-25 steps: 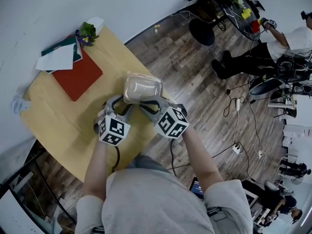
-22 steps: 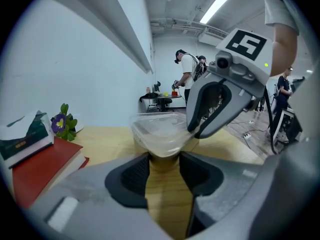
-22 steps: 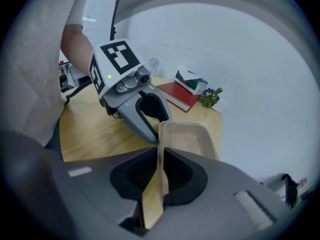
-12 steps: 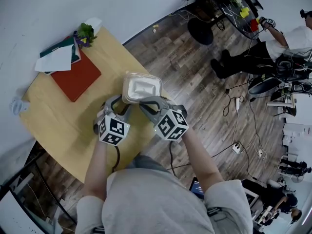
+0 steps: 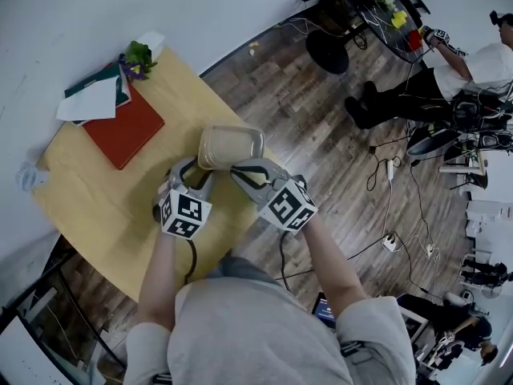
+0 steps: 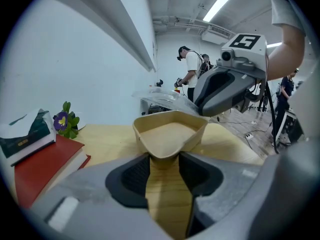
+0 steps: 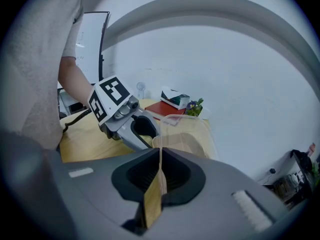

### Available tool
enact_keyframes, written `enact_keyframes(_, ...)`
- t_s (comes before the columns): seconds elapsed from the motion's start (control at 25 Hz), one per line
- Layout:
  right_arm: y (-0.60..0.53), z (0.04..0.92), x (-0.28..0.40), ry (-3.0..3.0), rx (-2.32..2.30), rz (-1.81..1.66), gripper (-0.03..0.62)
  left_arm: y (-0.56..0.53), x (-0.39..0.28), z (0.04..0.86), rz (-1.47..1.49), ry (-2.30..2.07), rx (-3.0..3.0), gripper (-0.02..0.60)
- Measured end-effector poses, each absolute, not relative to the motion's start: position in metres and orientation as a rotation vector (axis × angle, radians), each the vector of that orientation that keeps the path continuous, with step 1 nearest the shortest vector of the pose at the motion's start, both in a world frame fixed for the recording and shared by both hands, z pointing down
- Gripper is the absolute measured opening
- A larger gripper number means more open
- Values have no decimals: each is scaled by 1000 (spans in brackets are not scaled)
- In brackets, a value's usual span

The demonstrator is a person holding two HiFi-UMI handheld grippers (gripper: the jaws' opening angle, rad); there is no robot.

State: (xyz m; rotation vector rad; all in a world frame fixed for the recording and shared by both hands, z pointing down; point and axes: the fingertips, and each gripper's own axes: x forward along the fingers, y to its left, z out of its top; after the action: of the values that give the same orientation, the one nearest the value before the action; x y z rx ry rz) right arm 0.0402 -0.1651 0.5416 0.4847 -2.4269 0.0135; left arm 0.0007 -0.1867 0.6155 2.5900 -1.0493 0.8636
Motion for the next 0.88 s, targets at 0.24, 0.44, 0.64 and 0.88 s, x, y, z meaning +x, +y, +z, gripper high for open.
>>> enact_keyframes(0.24,-169,527,44,-2501,539,81,15,-187,-1,615,848,-1063,2570,190)
enact_keyframes(0.44,-173,516,49,-2560,599,159,15,-187,-4,614,832,-1077,2550,184)
enact_keyframes(0.64,-172,509,51,-2589,603,200,15,-188,-5,615,823,-1089,2536,178)
enact_keyframes(0.88,-165,507,47,-2593,560,180,15,-196,-18,605,798,-1227,2530,26)
